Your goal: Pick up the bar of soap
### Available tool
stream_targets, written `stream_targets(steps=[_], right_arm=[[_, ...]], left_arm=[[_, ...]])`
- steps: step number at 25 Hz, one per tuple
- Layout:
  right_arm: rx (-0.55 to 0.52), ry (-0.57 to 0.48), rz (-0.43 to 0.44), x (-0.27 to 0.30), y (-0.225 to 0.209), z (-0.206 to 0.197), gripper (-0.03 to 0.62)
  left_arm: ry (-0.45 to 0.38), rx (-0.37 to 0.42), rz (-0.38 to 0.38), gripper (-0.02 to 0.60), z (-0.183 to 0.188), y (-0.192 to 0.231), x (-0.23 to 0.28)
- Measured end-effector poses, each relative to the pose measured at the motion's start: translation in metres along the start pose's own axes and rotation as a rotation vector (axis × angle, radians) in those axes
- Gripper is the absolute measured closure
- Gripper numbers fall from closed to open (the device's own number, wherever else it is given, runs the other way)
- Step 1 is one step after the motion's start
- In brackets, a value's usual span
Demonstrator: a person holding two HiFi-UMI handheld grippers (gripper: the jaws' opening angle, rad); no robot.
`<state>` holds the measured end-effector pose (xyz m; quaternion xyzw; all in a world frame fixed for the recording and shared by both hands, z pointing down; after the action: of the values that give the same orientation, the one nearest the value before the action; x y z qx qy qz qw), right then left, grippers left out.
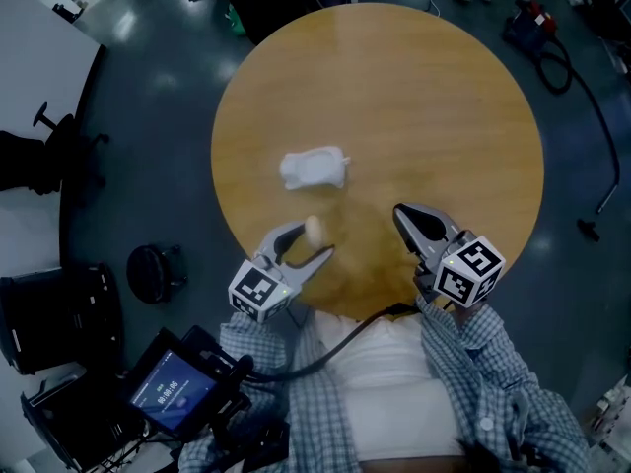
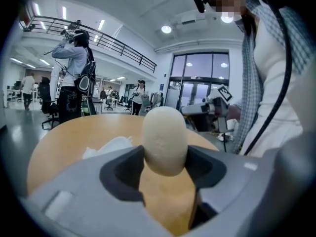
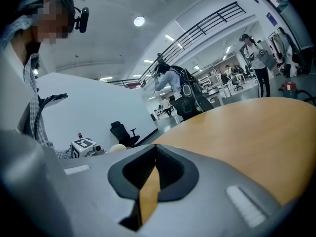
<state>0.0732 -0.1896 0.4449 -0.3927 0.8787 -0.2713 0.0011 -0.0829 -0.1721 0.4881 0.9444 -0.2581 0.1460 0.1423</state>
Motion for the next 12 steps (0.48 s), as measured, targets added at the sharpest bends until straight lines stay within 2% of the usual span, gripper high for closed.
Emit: stream_targets(steps=[6,12], right_arm=[[-0.021,0.007,0.033,0.003,0.005,-0.002,0.589],[-0.025,0.010,0.044,0.003,0.013,-0.003,0.589]], left_arm=[[0.028,-0.017,0.023,0.330,0.001,-0.006,-0.002],[-0.006,-0.020,0.011,0.330,0.001,-0.011,-0.006]])
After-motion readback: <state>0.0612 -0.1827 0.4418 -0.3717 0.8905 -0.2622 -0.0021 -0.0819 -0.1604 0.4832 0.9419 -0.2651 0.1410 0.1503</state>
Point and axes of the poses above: the fingertips, and each gripper's own axes: x forward along the fingers, y to its left, z out of its top, the point moved 2 cm from there along -x, backward along the fingers, and after that the axes turned 4 degrees about z, right-handed, at the moved point
